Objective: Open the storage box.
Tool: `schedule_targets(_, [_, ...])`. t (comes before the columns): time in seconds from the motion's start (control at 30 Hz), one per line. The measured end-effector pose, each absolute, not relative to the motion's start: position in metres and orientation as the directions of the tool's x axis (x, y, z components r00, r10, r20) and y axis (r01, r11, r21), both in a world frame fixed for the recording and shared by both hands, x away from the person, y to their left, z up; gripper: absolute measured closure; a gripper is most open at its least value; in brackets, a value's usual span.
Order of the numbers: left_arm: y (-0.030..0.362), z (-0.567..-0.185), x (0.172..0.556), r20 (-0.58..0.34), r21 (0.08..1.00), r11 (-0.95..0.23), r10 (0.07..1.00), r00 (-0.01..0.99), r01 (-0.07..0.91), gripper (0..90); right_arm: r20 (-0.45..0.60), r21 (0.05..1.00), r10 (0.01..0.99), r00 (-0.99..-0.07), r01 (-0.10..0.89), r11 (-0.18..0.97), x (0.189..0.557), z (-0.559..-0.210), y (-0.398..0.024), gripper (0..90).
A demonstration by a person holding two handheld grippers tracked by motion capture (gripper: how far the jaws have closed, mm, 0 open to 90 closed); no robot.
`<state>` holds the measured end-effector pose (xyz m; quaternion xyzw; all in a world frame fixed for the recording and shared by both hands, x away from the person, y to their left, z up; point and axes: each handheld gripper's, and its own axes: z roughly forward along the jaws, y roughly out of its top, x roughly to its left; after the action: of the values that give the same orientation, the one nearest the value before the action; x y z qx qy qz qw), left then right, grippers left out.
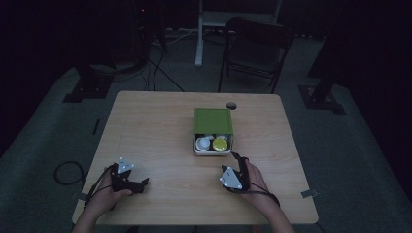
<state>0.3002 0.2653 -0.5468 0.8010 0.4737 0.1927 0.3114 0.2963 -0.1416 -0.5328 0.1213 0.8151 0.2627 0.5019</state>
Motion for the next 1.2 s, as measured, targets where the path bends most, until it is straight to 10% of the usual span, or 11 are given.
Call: schedule_targets(1.2, [0.265,-0.547,0.300,0.014,0.682,-0.357,0.879,0.477,0.639,0.0,-0.873,0.326,0.202,-0.444,-0.224,0.918,0.319,-0.542,-0.091,58.1])
